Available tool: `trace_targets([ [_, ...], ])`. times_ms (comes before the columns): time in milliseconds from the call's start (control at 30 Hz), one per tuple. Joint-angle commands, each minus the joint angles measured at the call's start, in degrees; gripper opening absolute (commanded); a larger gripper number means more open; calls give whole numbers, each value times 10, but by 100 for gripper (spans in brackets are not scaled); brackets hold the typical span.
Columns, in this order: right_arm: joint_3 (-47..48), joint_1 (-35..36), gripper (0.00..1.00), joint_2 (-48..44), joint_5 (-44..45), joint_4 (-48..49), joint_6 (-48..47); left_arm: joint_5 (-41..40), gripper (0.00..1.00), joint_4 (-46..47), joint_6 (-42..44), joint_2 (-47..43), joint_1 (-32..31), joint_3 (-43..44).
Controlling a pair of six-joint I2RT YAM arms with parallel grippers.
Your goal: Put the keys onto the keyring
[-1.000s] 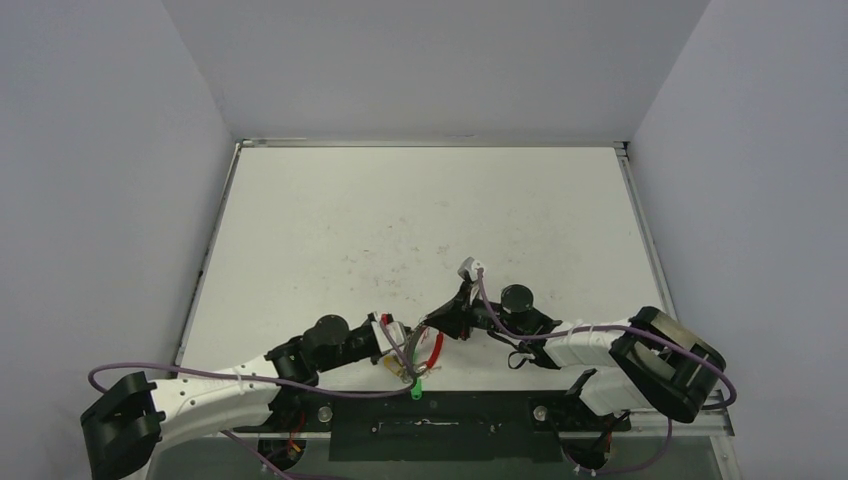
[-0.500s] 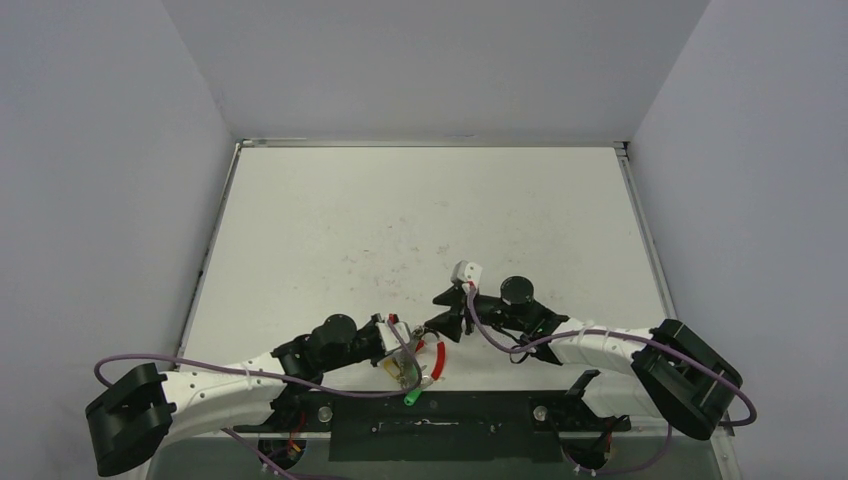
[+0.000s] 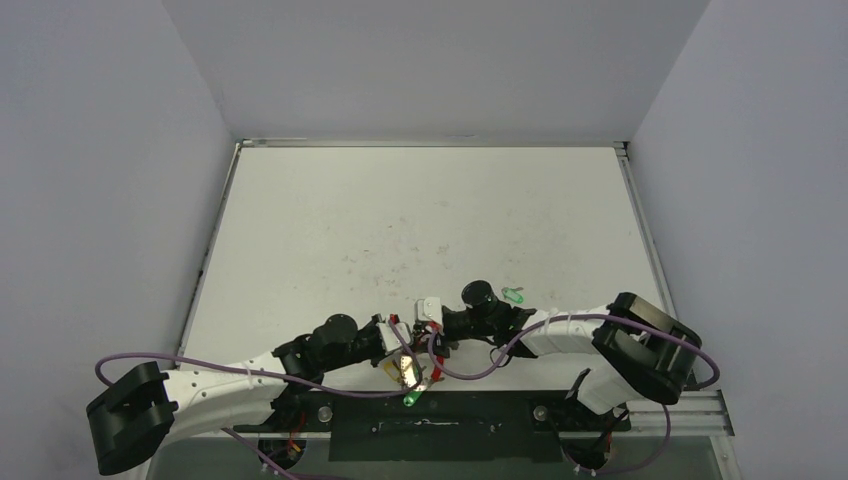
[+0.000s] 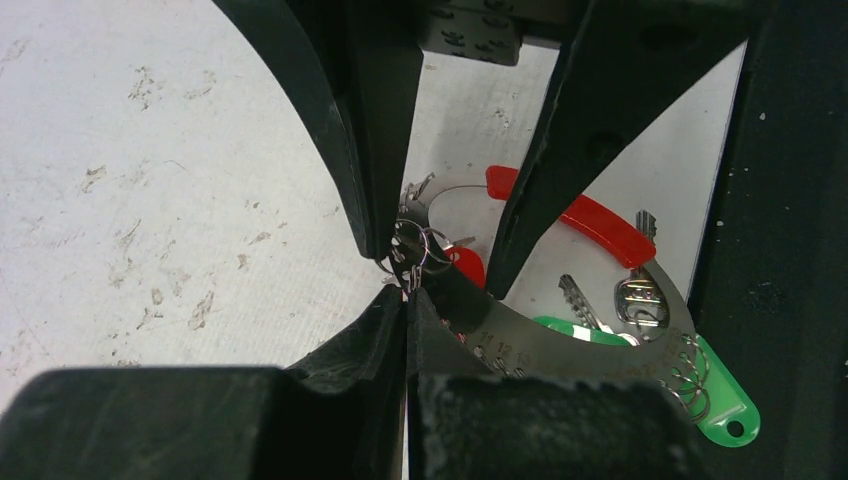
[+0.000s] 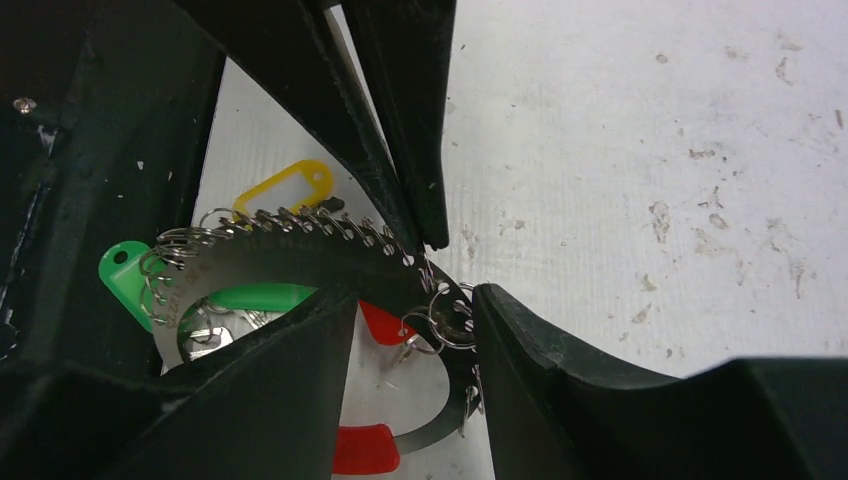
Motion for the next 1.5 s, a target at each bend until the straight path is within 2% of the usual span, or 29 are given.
trace_targets([
  [0,34,10,44,24,-17,21,-40,8,0,25,-1,-5,-3,22],
  [133,29,10,32,27,2,37,-32,7,0,23,-1,-6,-4,21],
  [267,28,10,26,32,8,53,-22,8,0,23,-2,-7,-4,21],
  [367,30,10,11,42,8,63,-10,9,0,21,-2,-8,-4,22],
  [467,30,9,0,47,8,79,4,9,0,19,-2,-12,-4,21],
  [667,22,4,0,32,3,80,18,-1,0,5,1,-36,-4,19],
  [700,19,3,0,25,1,79,20,-3,2,0,2,-44,-4,20],
  [733,17,3,0,18,0,75,22,-5,13,-6,3,-54,-4,18],
  [800,14,2,0,-1,-4,60,23,-6,27,-15,3,-75,-4,14],
  [867,14,2,0,-20,-6,36,23,-3,33,-22,3,-98,-4,8],
  [967,12,3,0,-51,-6,12,21,8,37,-27,8,-113,-4,0],
  [1133,17,3,0,-89,-8,-21,22,27,37,-17,14,-100,-5,-6],
  [1467,26,8,0,-101,-10,-50,18,31,19,33,15,-44,-6,12],
])
